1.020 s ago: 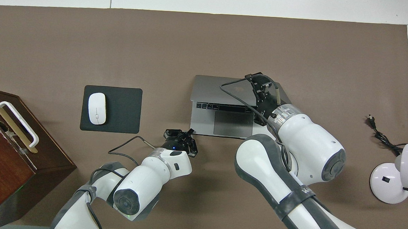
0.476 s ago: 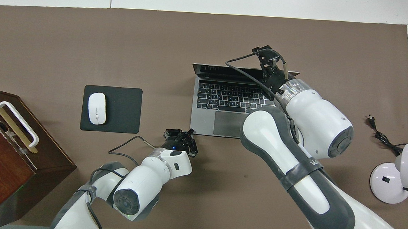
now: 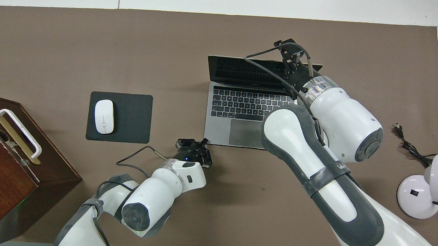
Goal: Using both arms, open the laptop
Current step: 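Lift the laptop lid upward and away with the right gripper, then push the lid fully open and withdraw the right gripper upward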
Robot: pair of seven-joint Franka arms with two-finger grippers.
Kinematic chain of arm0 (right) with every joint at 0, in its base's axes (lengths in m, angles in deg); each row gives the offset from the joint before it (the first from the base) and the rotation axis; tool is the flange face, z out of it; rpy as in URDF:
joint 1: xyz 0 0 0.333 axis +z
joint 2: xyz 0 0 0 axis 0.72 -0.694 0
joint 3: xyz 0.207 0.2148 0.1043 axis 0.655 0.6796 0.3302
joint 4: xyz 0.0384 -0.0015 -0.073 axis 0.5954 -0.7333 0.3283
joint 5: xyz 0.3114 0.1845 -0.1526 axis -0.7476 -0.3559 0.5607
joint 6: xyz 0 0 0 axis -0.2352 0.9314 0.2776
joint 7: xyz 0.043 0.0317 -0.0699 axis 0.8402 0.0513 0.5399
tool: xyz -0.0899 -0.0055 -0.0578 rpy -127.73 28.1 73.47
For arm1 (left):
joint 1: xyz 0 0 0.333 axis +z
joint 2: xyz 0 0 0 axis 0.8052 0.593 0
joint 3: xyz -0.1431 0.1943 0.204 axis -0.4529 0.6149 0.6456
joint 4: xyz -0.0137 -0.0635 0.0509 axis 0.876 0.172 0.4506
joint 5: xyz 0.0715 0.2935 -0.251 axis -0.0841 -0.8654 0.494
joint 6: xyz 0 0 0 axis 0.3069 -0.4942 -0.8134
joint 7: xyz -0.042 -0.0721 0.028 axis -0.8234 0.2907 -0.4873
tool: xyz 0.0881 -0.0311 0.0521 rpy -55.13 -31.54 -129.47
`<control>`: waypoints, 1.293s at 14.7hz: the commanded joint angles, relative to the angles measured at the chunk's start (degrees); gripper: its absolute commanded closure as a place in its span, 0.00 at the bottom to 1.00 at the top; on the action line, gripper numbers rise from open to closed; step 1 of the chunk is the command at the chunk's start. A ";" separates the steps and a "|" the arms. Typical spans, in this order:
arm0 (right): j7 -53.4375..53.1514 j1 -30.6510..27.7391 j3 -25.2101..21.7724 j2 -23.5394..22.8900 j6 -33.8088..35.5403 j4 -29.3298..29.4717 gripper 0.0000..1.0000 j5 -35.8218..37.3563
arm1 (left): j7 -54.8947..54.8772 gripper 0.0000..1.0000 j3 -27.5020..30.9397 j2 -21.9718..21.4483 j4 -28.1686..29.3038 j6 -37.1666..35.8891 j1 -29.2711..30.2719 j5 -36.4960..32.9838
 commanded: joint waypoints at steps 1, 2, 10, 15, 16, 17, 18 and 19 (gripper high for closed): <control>0.68 0.56 0.51 -0.70 -0.25 1.53 0.00 -2.02 | -0.92 1.00 0.81 3.89 -3.55 1.26 -0.29 -0.08; -1.06 1.52 0.69 -0.09 -0.25 0.31 0.00 -2.37 | -0.92 1.00 0.81 3.89 -3.55 1.26 -0.29 -0.08; -6.97 5.13 0.86 7.56 -0.69 -2.44 0.00 -3.78 | -1.01 1.00 0.81 3.89 -3.55 1.26 -0.20 -0.08; -0.93 4.17 0.42 9.50 -0.34 5.38 0.00 -1.06 | -1.01 1.00 0.81 2.75 -2.76 1.26 0.06 -0.26; 1.36 3.73 0.34 9.15 -0.25 7.31 0.00 -0.97 | -1.01 1.00 0.81 1.96 -2.24 1.26 0.15 -0.26; 3.55 2.86 0.07 8.80 0.10 9.24 0.00 -0.53 | -0.84 1.00 0.81 1.26 -1.97 1.26 0.24 -0.26; 6.01 0.76 0.07 8.36 1.67 10.57 0.00 0.78 | -0.75 1.00 0.73 0.47 -1.44 1.18 0.41 -0.26; 8.65 -1.00 0.07 8.27 4.99 11.28 0.00 3.14 | -0.75 1.00 0.73 -0.32 -0.83 1.17 0.59 -0.26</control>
